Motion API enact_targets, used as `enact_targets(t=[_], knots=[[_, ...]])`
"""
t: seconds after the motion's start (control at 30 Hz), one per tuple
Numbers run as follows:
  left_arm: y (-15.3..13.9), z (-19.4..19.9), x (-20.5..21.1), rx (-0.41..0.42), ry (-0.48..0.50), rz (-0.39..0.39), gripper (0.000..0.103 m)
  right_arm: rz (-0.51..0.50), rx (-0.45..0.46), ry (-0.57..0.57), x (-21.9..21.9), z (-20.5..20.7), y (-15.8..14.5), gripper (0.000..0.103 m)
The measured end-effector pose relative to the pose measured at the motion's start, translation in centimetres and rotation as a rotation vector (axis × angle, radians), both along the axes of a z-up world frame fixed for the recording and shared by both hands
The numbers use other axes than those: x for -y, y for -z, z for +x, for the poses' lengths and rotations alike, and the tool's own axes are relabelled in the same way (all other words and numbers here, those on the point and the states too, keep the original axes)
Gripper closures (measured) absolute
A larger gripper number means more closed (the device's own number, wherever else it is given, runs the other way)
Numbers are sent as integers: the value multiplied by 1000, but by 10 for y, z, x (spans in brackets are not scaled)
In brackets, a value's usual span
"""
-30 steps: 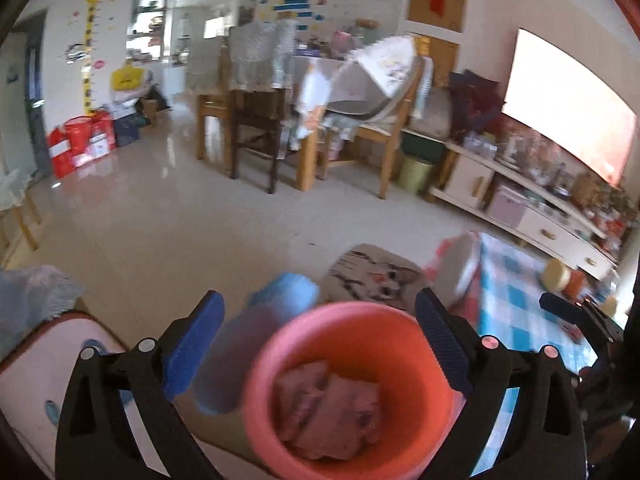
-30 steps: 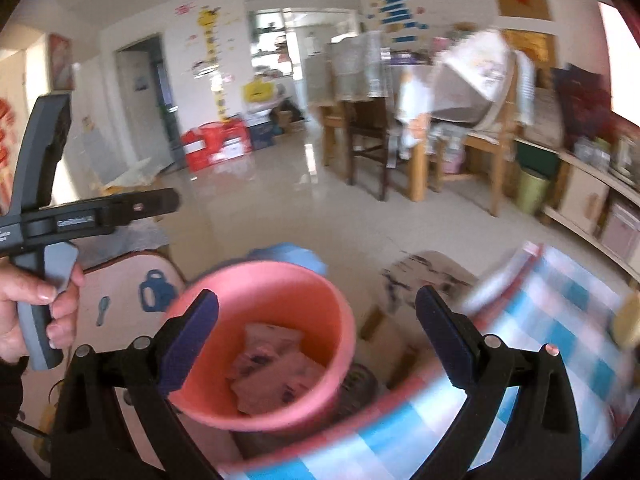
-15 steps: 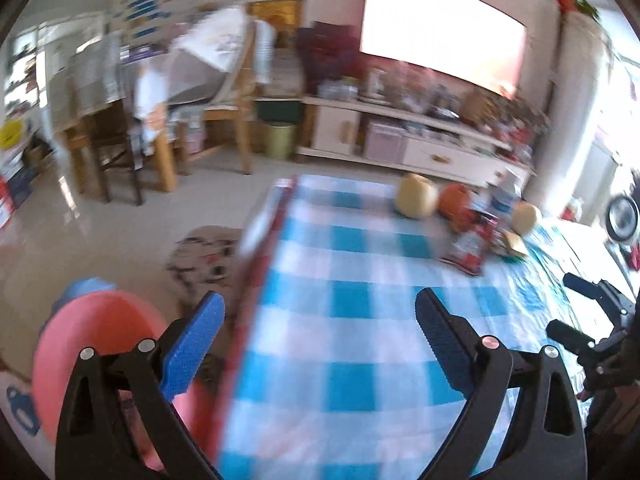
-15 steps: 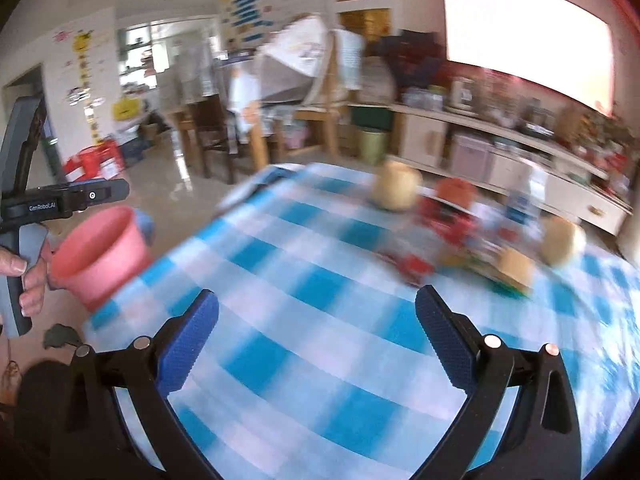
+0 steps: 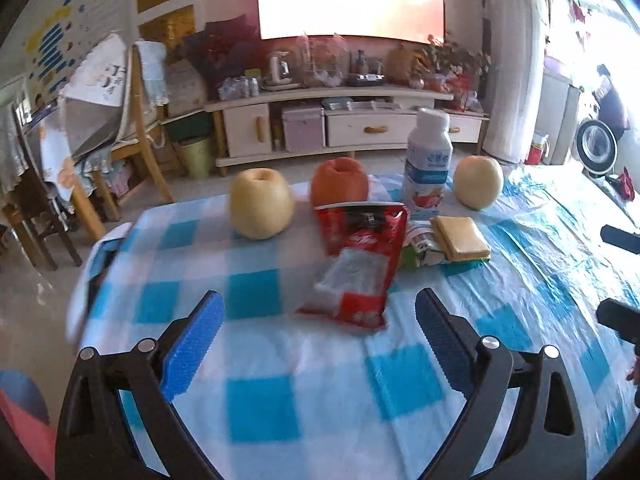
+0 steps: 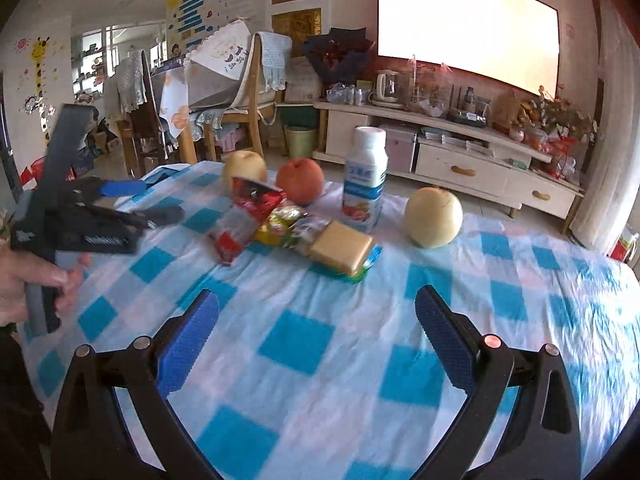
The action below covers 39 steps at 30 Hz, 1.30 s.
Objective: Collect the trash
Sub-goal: 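Move both tools back over the table toward the snacks, then grasp the red chip bag with the left gripper while the right gripper grasps the yellow cake block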
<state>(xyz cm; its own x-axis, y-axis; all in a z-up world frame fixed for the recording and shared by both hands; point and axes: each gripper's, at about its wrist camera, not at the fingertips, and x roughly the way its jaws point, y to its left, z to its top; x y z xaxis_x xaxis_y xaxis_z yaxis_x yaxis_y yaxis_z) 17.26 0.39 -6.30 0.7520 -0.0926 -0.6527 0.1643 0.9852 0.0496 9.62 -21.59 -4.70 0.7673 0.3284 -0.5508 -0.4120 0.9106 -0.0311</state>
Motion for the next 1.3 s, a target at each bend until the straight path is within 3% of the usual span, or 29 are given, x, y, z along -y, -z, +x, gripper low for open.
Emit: enact_targets(t=[0.3,0.57,1.0,1.03,1.1,1.3], knots=[[22,42,31,9,-7,11,8,-19,-35,-51,4,40,14,4],[42,72,46,-40,-9,47,8,-33,-79,-45,8,52,24,4],[54,88,28,-132,-27,-46,8,-15,-112,-32,13,56,28,4],[54,88,29,-135,-27,-47,11,-15,-113,-32,13,56,28,4],[56,90,29,-145,-25,-44,30,-14,-116,-32,13,56,28,4],[56,87,27,-151,-27,-31,33,-13,-123,-28,13,57,31,4]])
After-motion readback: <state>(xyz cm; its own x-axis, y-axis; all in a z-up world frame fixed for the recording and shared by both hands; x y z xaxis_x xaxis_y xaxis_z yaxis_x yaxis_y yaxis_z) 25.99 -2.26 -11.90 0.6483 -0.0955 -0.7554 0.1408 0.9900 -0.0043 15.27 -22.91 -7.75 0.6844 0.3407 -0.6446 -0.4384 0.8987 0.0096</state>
